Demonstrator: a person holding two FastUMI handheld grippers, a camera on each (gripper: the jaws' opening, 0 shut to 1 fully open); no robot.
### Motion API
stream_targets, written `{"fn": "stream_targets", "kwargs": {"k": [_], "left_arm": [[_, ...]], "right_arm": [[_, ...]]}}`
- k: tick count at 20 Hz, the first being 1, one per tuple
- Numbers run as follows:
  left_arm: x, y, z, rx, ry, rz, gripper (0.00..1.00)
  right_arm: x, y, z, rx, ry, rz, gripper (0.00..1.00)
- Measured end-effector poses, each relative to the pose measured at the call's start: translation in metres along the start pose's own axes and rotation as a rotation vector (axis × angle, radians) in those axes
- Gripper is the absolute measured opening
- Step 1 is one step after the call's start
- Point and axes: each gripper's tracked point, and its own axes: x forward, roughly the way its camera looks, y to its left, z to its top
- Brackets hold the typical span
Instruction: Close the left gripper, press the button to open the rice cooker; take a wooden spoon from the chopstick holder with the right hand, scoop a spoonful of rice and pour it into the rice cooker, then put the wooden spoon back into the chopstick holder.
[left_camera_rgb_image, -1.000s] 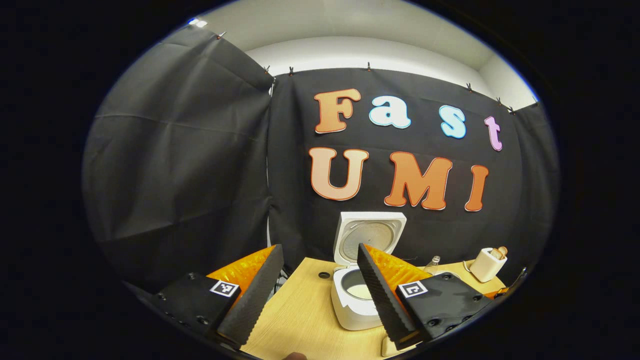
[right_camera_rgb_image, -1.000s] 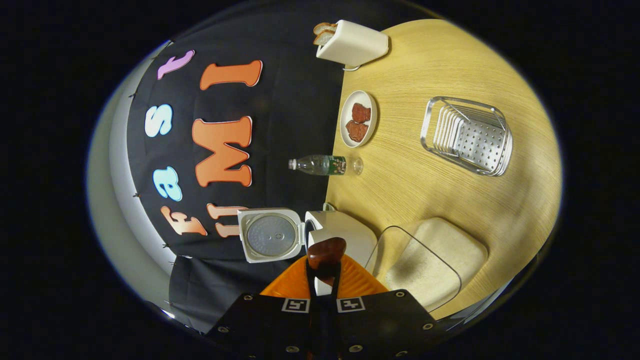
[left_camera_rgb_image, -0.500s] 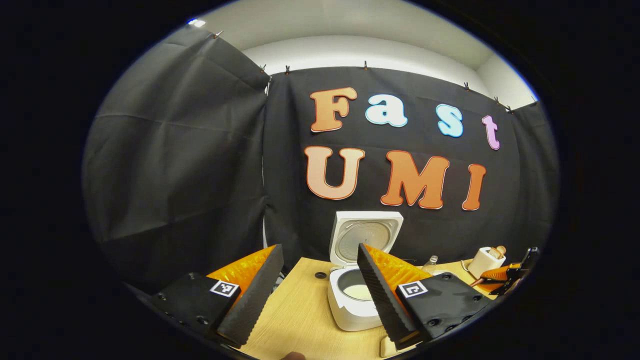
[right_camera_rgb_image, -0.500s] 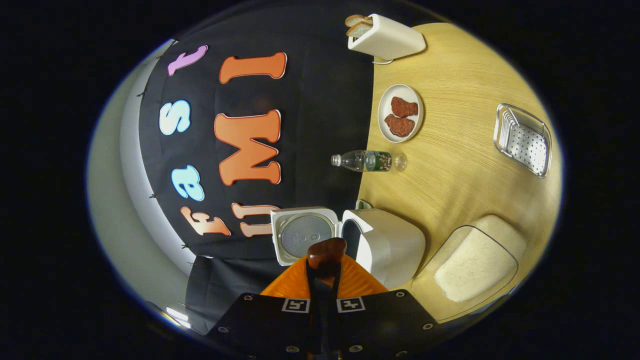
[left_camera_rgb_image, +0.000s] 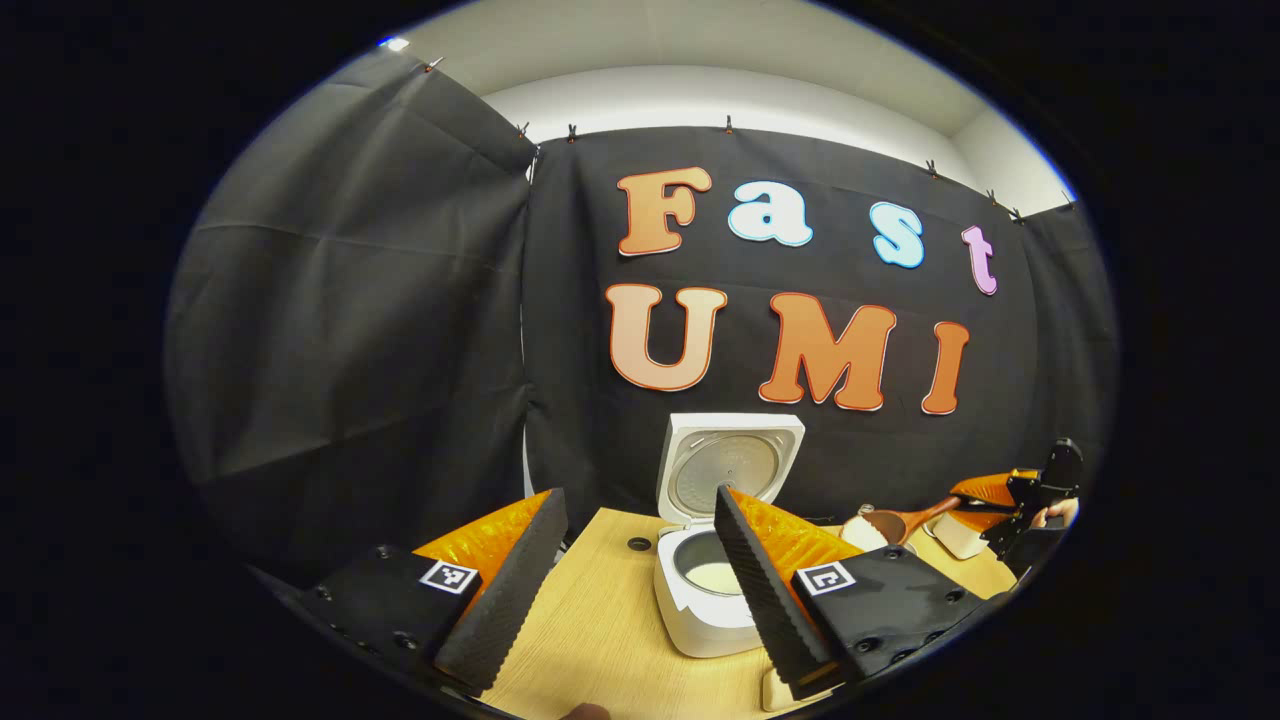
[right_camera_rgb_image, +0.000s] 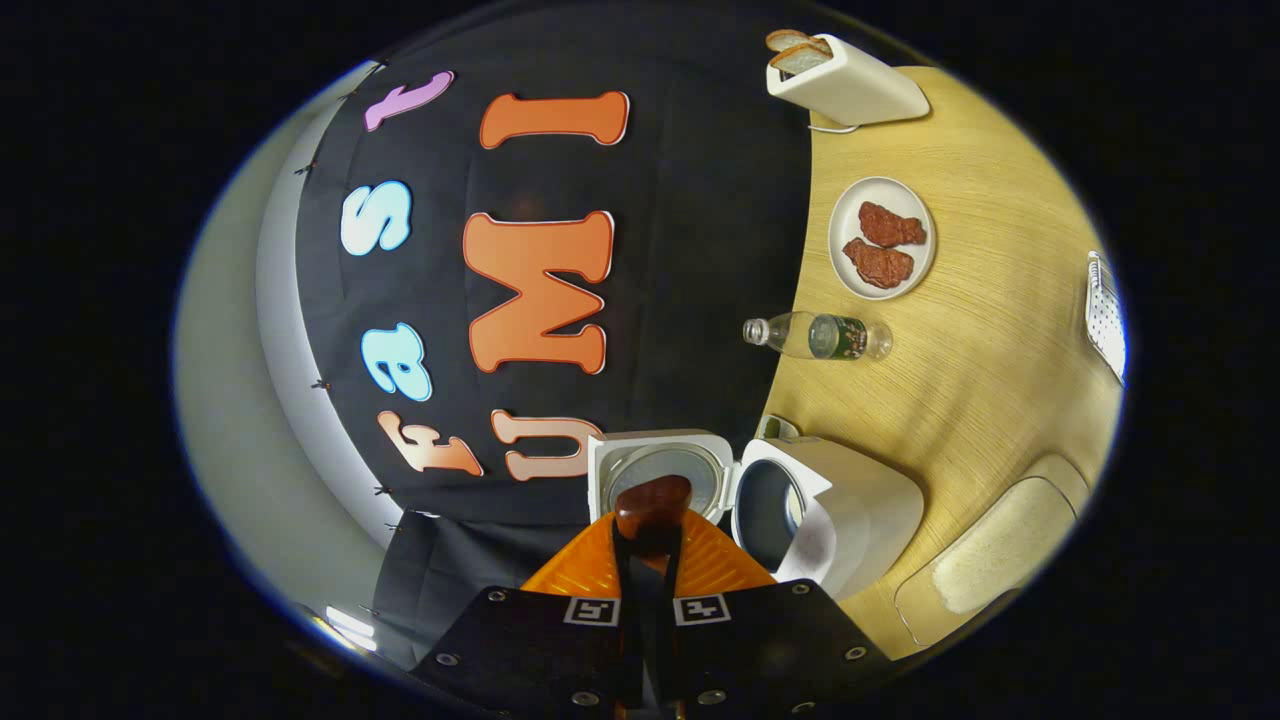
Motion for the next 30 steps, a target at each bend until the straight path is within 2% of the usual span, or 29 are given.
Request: {"fn": "stream_targets", "kwargs": {"k": [5, 6, 7, 8, 9, 10, 11, 12, 19, 30], "left_arm": [[-0.001, 0.010, -0.001, 0.014, 0.007, 0.016, 1.00], [-0.001, 0.012, -0.003, 0.014, 0.008, 0.017, 1.00], [-0.001, 0.012, -0.005, 0.017, 0.010, 0.014, 1.00], [-0.002, 0.015, -0.005, 0.022, 0.012, 0.018, 1.00], [-0.002, 0.020, -0.005, 0.026, 0.011, 0.029, 1.00], [-0.002, 0.025, -0.004, 0.026, 0.006, 0.036, 1.00], [-0.002, 0.029, -0.003, 0.022, 0.005, 0.041, 1.00], [-0.002, 0.031, -0.004, 0.018, 0.004, 0.046, 1.00], [0.003, 0.045, -0.008, 0.013, 0.011, 0.067, 1.00], [0.008, 0.043, -0.011, 0.013, 0.016, 0.062, 1.00]], "right_arm": [[0.033, 0.032, 0.006, -0.068, -0.041, 0.024, 0.05], [0.041, 0.036, 0.006, -0.087, -0.049, 0.024, 0.00], [0.047, 0.040, 0.006, -0.109, -0.060, 0.029, 0.05], [0.053, 0.046, 0.006, -0.134, -0.068, 0.035, 0.00], [0.059, 0.049, 0.004, -0.153, -0.076, 0.035, 0.05], [0.065, 0.051, 0.003, -0.172, -0.079, 0.035, 0.00], [0.071, 0.053, 0.000, -0.195, -0.083, 0.030, 0.05], [0.077, 0.053, -0.001, -0.216, -0.086, 0.022, 0.06], [0.108, 0.046, -0.011, -0.355, -0.109, -0.037, 0.05], [0.122, 0.056, -0.012, -0.515, -0.142, -0.044, 0.05]]}}
